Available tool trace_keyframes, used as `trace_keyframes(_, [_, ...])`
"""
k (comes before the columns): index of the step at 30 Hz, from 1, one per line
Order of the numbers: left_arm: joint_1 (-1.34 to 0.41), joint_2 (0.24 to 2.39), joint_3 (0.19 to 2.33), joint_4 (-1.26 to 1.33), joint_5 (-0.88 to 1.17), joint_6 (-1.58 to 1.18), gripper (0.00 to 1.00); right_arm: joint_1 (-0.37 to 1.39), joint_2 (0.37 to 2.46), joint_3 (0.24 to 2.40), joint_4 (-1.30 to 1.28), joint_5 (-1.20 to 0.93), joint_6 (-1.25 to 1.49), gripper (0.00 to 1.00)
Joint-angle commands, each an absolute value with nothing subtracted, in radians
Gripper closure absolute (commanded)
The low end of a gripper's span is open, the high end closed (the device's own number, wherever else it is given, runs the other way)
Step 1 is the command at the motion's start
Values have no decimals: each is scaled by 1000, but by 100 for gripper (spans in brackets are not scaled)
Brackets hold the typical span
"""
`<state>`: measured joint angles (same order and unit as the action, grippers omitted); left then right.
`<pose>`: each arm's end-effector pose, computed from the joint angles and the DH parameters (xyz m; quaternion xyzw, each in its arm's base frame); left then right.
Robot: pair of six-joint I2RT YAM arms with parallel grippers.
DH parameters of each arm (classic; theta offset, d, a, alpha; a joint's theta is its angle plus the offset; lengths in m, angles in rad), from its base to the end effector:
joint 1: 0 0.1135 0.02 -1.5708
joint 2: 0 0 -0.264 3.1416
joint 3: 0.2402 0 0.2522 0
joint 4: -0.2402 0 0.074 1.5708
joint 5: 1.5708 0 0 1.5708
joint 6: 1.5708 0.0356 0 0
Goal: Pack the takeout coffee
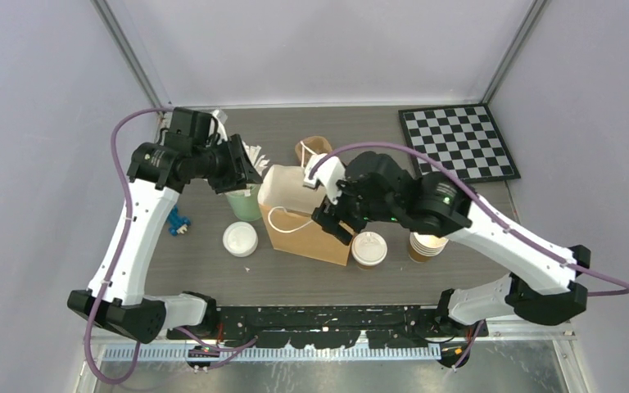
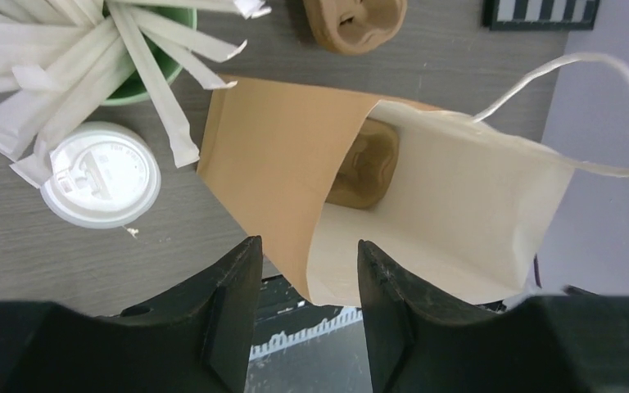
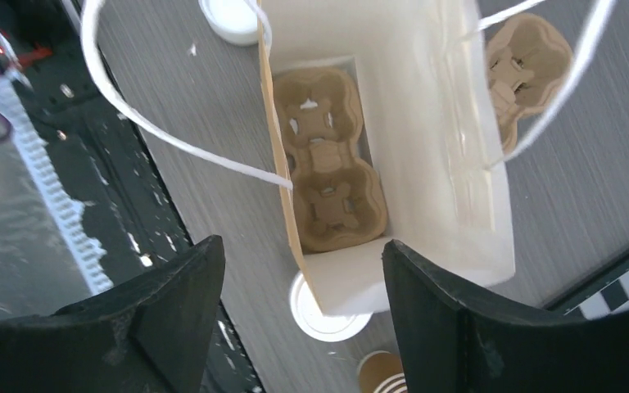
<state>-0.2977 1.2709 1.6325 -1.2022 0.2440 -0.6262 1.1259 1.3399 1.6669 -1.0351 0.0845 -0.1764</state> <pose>0.2100 -0.0734 0.4276 -0.1087 0.9218 -0.2597 0.2666 0.1126 0.2293 0.4348 -0.5360 0.7326 0.1568 0.3891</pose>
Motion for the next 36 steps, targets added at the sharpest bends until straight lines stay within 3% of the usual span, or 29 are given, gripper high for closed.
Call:
trace_keyframes(1, [-295,1255,1564,-1154,309,-597,51,1132,1269,1736,-1069,166,70,24])
trace_keyframes(7, [-310,1262,1500,-1068,332,-621,51,1130,1144,1634,-1086,405,344,20])
trace_keyframes(16, [-337,1302,1495,-1042,324,-587,54,1102,1038,1405,-1135,487,604,17])
trace_keyframes(21, [-351,1315,1517,-1058,310,-582,73,974,1058,1268,-1062,356,621,17])
trace_keyframes(26, [-354,1301,1534,-1105,280,-588,100,922,1073,1140,-941,318,608,17])
trace_keyframes(36, [-354,1273,1566,-1174,229,-597,100,910,1142,1040,-852,273,672,17])
